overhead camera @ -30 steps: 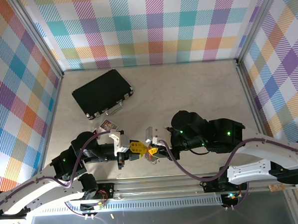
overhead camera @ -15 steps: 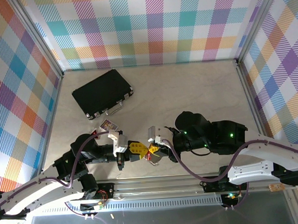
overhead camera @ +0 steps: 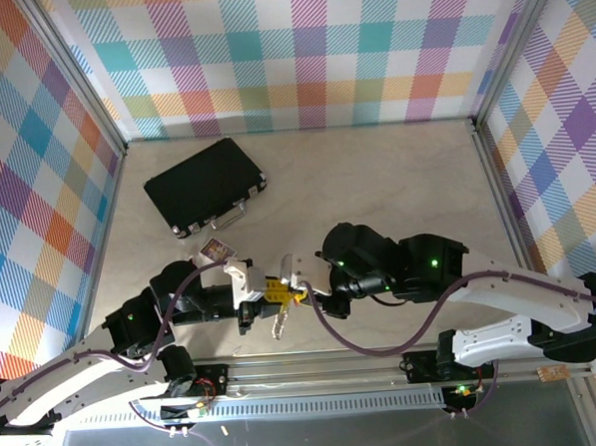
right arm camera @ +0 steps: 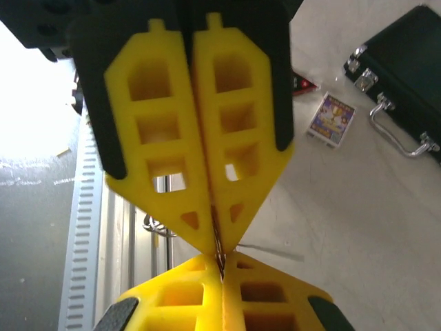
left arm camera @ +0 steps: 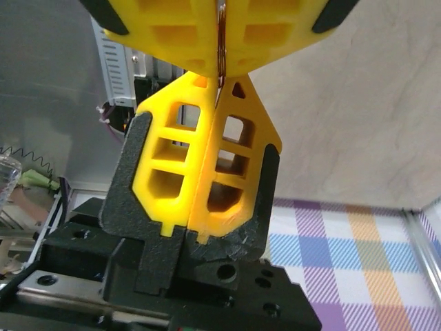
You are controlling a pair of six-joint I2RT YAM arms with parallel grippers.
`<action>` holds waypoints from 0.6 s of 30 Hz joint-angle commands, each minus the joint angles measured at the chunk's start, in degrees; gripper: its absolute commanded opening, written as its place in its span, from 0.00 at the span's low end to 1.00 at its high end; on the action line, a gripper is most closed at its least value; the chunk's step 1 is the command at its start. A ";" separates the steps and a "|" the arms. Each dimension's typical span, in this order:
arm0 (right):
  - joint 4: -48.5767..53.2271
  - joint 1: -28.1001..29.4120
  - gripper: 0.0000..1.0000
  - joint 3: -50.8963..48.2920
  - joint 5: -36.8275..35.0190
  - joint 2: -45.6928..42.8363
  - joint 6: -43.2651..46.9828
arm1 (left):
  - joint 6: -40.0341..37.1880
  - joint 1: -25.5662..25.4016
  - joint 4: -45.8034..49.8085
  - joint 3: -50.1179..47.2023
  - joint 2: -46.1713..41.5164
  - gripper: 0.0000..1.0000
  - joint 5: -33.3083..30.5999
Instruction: Put the keys on the keyring
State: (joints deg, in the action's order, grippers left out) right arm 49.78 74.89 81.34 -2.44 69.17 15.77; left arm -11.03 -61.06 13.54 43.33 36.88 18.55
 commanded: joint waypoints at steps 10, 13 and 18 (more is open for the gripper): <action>0.32 0.03 0.00 2.60 3.22 -0.91 1.28 | -2.13 -0.11 1.88 1.67 0.87 0.19 -1.82; 0.63 0.08 0.00 2.43 3.23 -0.91 1.28 | -2.22 -0.11 1.91 1.62 0.91 0.19 -2.20; 0.76 0.06 0.00 2.42 3.66 -1.39 1.20 | -2.14 -0.11 1.88 1.69 0.48 0.00 -2.29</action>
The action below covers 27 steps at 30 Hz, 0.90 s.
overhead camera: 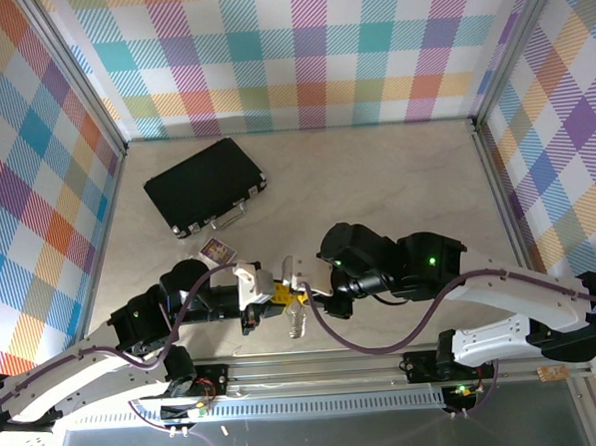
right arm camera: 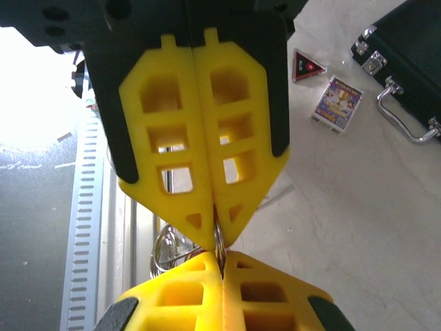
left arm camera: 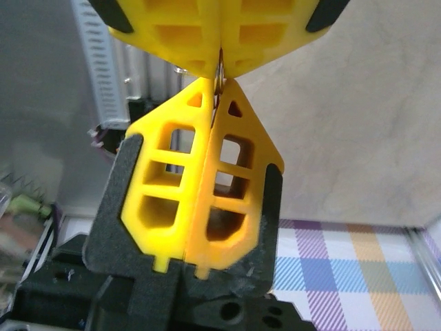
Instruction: Put the keys on the keyring
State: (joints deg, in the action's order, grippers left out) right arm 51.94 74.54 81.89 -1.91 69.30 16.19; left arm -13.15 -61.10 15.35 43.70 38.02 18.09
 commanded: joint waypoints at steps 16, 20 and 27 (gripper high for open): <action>-3.21 0.43 0.14 -0.13 4.40 -3.01 -1.03 | 5.88 -0.07 -12.93 -1.33 -3.38 0.00 8.06; -3.52 0.43 0.15 -0.97 4.24 -4.32 -1.95 | 6.85 -0.08 -14.84 -1.69 -3.22 0.00 9.48; -7.25 0.42 0.16 -3.83 6.27 -7.16 -2.47 | 9.94 -0.07 -20.61 -3.79 -2.69 0.00 11.94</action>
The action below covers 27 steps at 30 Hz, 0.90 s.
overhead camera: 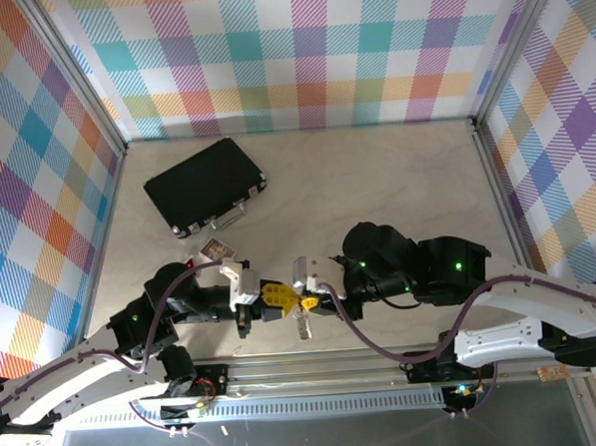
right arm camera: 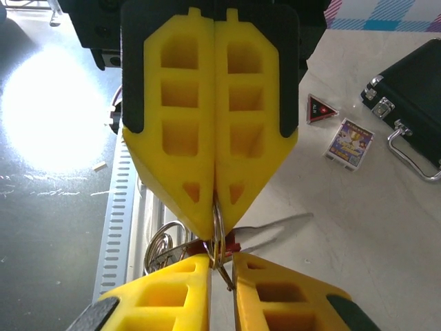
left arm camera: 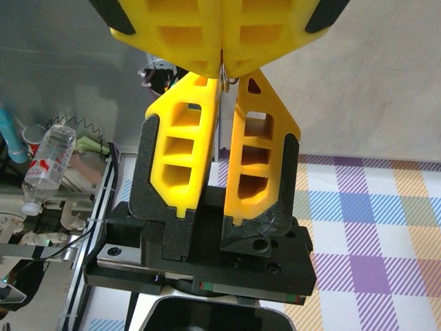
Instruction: Put the keys on the keyring
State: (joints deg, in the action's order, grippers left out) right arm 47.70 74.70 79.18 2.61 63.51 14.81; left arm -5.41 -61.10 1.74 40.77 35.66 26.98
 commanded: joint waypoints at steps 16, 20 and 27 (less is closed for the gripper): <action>-8.45 0.27 0.16 -5.13 5.61 -4.33 -1.27 | 4.65 -0.07 -11.70 -3.31 -0.59 0.00 4.22; -8.50 0.26 0.05 -5.09 5.04 -4.26 -1.01 | 5.04 -0.07 -11.91 -3.51 -0.76 0.00 4.07; -1.07 0.27 0.00 -0.98 1.62 -1.16 1.04 | -1.03 -0.07 -1.31 -1.82 -0.99 0.12 -2.68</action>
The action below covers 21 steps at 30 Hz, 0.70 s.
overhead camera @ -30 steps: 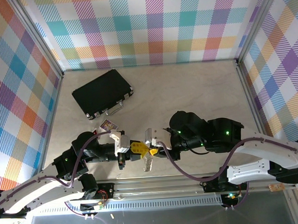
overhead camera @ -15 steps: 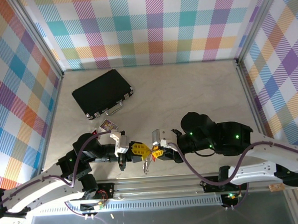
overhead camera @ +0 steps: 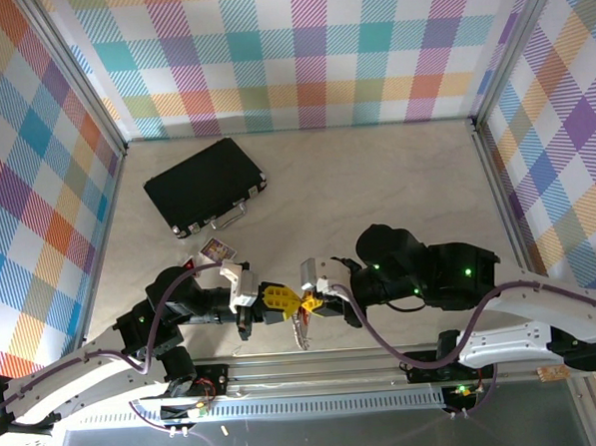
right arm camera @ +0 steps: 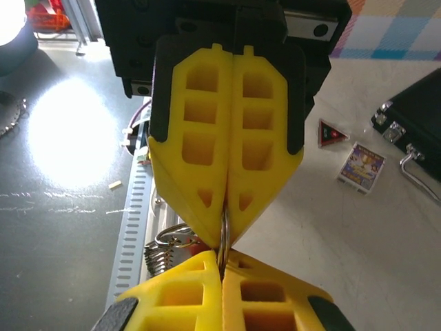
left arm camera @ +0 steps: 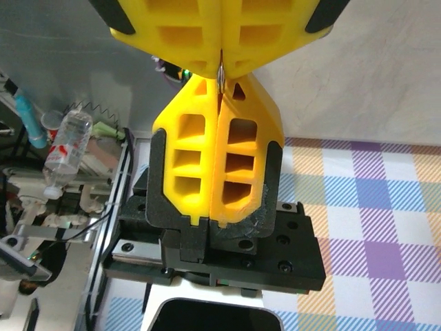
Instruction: Put the keys on the keyring
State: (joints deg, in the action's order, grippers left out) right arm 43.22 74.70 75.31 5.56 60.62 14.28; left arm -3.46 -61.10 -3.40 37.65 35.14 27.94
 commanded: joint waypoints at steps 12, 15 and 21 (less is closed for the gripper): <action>15.40 1.33 0.00 12.57 -0.87 9.78 7.77 | -6.01 -0.07 10.65 2.87 0.51 0.00 -7.79; 15.11 1.33 0.00 13.29 0.31 9.97 8.23 | -6.13 -0.10 11.31 3.05 0.20 0.00 -7.59; 9.93 1.33 0.00 9.77 1.38 7.79 6.05 | -2.28 -0.07 4.16 2.22 -0.64 0.00 -3.14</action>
State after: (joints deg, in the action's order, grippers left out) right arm 56.38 75.05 86.02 3.20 70.67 20.40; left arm -8.23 -61.39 5.65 39.35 35.18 24.23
